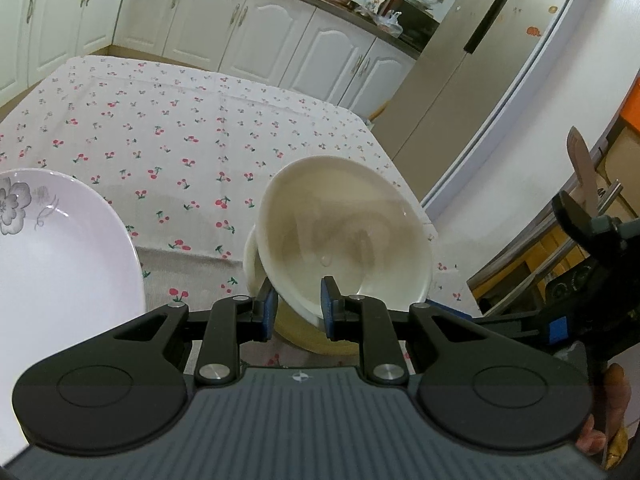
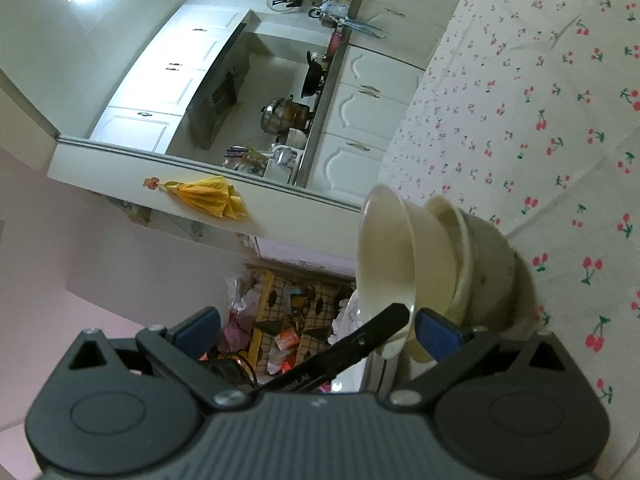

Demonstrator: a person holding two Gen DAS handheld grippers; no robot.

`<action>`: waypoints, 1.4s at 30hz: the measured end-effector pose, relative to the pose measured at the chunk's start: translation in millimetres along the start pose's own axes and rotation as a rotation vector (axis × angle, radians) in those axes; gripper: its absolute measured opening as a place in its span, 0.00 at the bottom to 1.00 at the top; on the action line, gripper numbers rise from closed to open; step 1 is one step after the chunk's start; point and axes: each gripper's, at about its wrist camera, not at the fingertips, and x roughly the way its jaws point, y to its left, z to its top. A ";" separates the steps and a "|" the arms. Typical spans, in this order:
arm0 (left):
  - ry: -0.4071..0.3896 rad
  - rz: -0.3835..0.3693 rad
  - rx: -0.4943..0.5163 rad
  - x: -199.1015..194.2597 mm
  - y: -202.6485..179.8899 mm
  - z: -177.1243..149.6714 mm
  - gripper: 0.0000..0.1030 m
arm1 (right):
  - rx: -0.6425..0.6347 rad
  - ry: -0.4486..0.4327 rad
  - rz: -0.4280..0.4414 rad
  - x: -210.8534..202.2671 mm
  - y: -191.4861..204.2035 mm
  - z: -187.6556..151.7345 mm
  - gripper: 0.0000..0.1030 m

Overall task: Organize plates and bowls
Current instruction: 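Lower the cream bowl into the nested bowls and open both tools, then move both tools to the flower plate stack and grip its rim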

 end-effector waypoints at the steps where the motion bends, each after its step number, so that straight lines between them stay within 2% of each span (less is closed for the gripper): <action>1: 0.001 0.002 0.002 -0.1 0.0 -0.4 0.22 | 0.004 -0.002 0.001 -0.7 -0.4 -0.6 1.00; 7: 0.000 0.001 0.001 0.2 -1.2 1.0 0.29 | 0.010 -0.009 -0.009 -0.6 0.9 -3.6 1.00; 11: -0.010 -0.019 0.001 -2.5 -1.4 0.1 0.39 | 0.013 -0.015 -0.018 -1.6 1.9 -4.4 1.00; 19: -0.022 -0.045 0.006 -6.1 2.0 -1.9 0.44 | 0.026 -0.029 -0.036 -3.2 0.4 -6.8 1.00; 24: -0.032 -0.063 0.017 -10.6 5.5 -4.1 0.61 | 0.024 -0.033 -0.055 -3.2 1.8 -9.2 1.00; 25: -0.038 -0.057 0.020 -11.9 5.9 -4.4 0.66 | 0.025 -0.034 -0.058 -3.2 2.0 -9.2 1.00; 26: -0.040 -0.047 0.021 -12.1 6.2 -4.9 0.75 | 0.025 -0.036 -0.062 -3.3 2.1 -9.8 1.00; 27: -0.043 -0.041 0.020 -12.7 7.9 -5.6 0.78 | 0.026 -0.038 -0.065 -3.4 2.8 -10.0 1.00; 34: -0.051 -0.052 -0.005 -16.1 14.8 -6.5 0.80 | 0.034 -0.067 -0.085 -9.4 1.1 -13.1 1.00; 39: -0.083 -0.023 -0.011 -24.5 20.1 -2.2 0.83 | 0.034 -0.092 -0.104 -15.4 0.7 -12.7 1.00; 42: -0.102 0.004 -0.023 -31.1 26.5 1.4 0.83 | 0.016 -0.122 -0.146 -20.3 1.1 -12.7 1.00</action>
